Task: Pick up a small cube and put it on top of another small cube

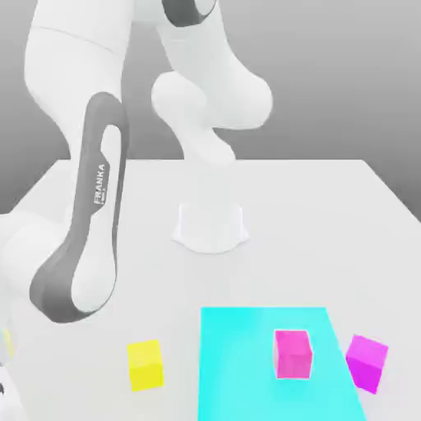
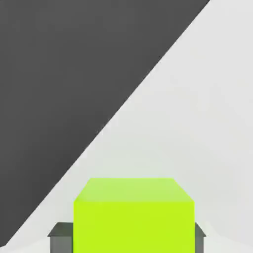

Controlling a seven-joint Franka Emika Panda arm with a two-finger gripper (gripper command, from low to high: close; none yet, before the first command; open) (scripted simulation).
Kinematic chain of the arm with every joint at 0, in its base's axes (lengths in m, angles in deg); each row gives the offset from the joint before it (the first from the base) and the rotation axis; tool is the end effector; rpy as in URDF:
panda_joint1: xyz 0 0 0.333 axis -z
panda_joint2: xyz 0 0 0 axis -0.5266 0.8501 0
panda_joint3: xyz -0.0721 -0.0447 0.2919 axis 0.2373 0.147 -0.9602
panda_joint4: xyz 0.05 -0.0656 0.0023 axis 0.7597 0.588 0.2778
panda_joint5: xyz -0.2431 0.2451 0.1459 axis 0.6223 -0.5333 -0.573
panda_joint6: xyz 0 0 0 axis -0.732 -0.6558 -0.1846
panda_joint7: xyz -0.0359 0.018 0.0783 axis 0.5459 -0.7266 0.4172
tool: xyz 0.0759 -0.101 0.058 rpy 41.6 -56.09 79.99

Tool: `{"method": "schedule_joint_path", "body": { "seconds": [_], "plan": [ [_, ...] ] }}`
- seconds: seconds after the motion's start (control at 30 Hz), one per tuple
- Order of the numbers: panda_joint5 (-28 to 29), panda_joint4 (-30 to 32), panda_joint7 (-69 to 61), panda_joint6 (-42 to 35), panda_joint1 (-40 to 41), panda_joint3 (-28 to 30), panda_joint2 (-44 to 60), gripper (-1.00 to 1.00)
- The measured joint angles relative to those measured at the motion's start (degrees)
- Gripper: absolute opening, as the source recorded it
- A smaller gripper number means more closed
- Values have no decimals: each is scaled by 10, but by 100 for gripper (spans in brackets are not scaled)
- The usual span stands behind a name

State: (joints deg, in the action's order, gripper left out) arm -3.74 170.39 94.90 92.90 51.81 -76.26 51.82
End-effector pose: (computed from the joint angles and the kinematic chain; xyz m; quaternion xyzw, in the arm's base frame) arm 0.4950 -0.2720 0.1021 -0.6746 0.7382 -0.0004 0.0002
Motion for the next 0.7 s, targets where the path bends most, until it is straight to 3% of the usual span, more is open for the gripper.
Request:
{"method": "schedule_joint_path", "body": {
  "seconds": [0.17,0.7],
  "plan": [
    [17,20,11,-54,-16,15,-73,-100],
    [118,221,-11,-23,-252,-178,-250,-100]
  ]
}}
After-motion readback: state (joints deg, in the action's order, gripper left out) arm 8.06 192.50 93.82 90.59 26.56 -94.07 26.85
